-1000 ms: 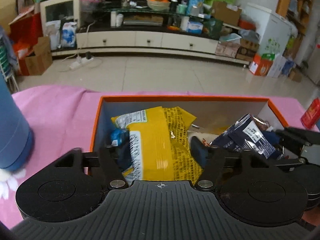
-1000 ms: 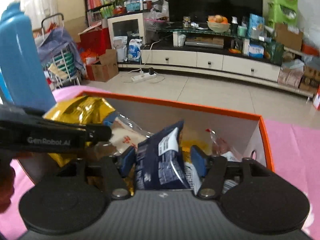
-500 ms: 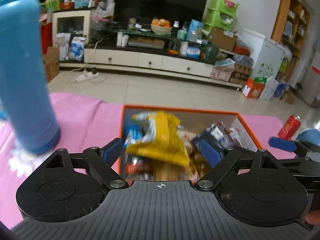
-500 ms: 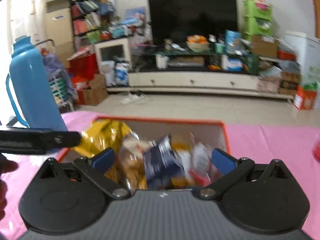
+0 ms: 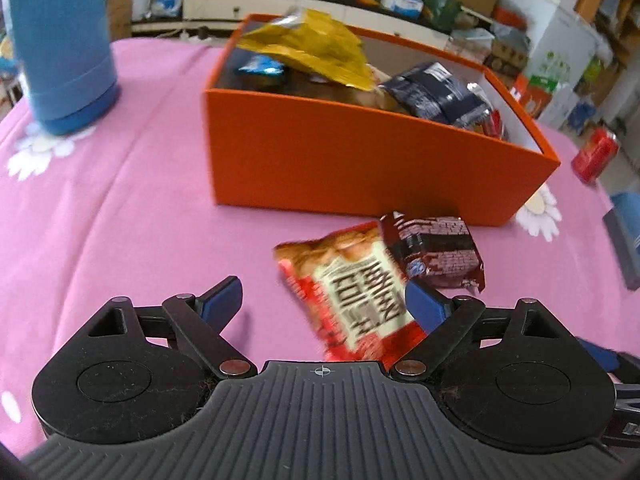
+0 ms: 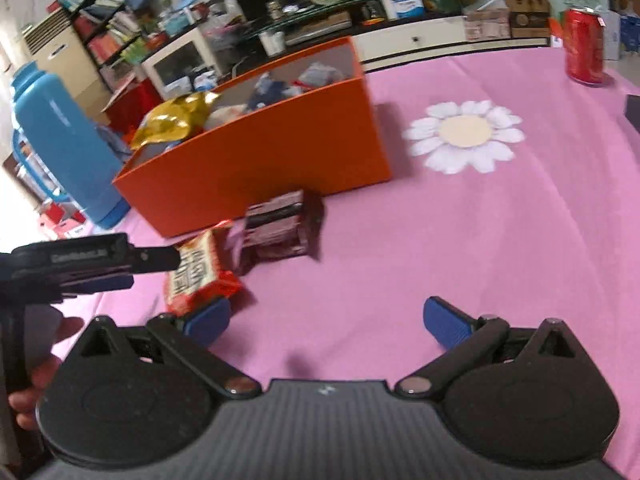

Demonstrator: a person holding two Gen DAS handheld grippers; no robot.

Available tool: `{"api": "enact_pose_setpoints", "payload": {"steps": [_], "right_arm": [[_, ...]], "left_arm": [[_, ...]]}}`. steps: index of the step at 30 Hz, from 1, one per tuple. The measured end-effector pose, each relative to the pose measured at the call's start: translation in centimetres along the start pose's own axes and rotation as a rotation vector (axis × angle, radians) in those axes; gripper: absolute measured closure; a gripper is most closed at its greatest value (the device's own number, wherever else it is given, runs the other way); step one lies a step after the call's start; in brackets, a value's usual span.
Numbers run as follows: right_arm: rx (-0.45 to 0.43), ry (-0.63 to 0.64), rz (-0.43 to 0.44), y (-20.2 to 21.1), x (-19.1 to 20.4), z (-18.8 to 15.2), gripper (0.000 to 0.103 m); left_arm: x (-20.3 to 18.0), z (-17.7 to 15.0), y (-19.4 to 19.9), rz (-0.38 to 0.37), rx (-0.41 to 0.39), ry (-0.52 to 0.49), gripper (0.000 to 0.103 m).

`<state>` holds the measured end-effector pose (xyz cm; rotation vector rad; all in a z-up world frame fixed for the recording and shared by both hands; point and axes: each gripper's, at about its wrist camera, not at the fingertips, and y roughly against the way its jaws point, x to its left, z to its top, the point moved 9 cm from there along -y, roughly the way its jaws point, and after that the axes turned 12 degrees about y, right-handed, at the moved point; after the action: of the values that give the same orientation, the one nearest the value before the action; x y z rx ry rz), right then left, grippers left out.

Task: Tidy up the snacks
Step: 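Move the left tool to the red-white snack pack while the right tool approaches the brown chocolate pack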

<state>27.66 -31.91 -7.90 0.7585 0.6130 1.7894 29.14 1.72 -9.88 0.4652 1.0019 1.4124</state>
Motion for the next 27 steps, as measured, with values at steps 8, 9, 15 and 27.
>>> {"api": "enact_pose_setpoints", "payload": {"steps": [8,9,15,27], "right_arm": [[-0.027,-0.014,-0.015,0.8,-1.4,0.9,0.000],[-0.021,-0.013,-0.014,0.7,-1.4,0.8,0.000],[-0.008,0.022,-0.012,0.3,-0.6,0.4,0.000],[0.010,0.201,-0.062,-9.2,4.6,6.4,0.001]], "left_arm": [[-0.9,0.2,-3.2,0.023,0.055,0.018,0.050],[-0.7,0.1,-3.0,0.003,0.067,0.033,0.057],[2.9,-2.6,-0.1,-0.035,0.102,0.040,0.065],[6.6,-3.1,1.1,-0.047,0.098,0.113,0.060]]}}
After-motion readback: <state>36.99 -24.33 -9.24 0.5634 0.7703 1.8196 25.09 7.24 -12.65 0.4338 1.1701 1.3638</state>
